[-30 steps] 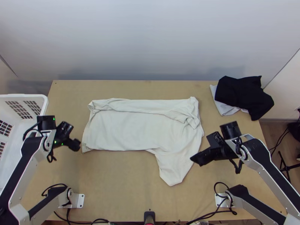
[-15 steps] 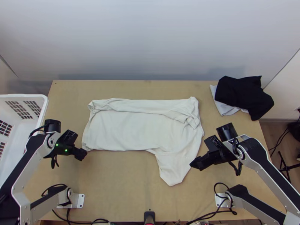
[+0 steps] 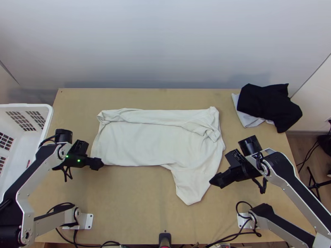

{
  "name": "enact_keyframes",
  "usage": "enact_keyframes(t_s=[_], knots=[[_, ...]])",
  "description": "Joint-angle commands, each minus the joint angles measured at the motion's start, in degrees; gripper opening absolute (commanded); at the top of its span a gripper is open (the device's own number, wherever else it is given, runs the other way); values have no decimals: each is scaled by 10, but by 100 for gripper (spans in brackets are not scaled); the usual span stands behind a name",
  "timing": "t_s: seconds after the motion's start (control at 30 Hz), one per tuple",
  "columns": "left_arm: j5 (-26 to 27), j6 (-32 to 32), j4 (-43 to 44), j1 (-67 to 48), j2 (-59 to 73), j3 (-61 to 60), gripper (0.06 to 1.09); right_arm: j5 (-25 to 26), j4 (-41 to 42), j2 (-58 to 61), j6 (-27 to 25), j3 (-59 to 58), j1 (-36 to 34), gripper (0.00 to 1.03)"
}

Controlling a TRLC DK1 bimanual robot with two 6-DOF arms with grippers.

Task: Fold the t-shirt

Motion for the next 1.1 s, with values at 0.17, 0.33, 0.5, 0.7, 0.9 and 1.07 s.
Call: enact_keyframes(t_s=[0.17,0.33,0.5,0.7,0.9,1.07], knots=[[4,-52,53,-36,22,-27,34,1,-1,-4,-1,1,-4,96],[4,-66,73,-33,7,-24,9,0,0,-3,-2,-1,-3,96],[-2,-62,76,-33,0,-8,9,0,0,0,-2,-1,3,96],[-6,-63,61,-35,-20,25,9,-77,-2,11,30,0,72,96],[-11,-68,60,-42,-13,41,9,-18,-4,81,-5,-2,150,96],[-13,-70,60,-42,-16,47,9,16,15,143,-34,-12,202,96]])
